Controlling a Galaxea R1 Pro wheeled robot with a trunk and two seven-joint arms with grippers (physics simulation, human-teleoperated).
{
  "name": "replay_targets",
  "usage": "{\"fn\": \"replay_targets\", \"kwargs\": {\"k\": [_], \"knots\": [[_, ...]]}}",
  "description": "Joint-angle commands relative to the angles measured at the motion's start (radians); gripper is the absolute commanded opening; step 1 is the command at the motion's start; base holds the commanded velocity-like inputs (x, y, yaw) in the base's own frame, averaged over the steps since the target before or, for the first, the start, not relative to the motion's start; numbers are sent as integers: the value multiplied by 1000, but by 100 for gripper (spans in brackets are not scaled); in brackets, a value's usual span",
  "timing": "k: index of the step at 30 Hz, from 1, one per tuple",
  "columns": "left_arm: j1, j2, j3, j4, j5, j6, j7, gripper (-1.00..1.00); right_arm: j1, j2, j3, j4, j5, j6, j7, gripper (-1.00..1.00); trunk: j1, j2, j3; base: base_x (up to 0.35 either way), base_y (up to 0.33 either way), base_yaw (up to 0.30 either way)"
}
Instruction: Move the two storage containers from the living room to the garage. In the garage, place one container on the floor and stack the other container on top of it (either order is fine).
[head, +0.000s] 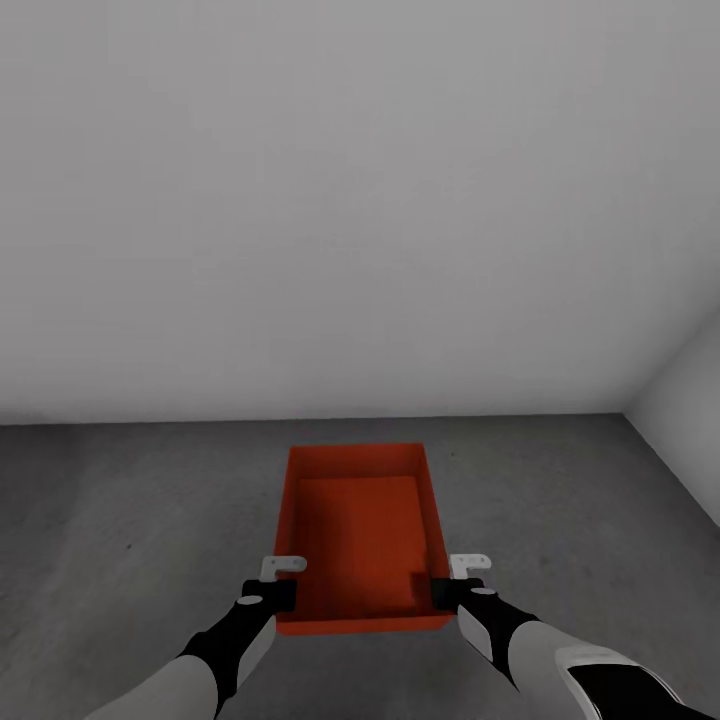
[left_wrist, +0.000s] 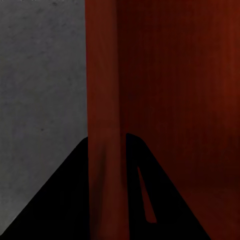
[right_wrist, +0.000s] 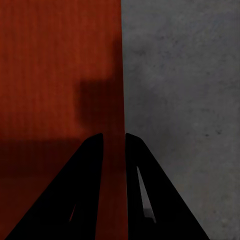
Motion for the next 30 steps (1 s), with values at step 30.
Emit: {"fn": "replay_targets", "kwargs": {"k": [30], "knots": [[-1, 1, 7, -5, -13, -30, 27, -100, 0, -2, -28, 4, -8, -3, -50, -100, 0, -2, -2, 0, 0, 0]]}}
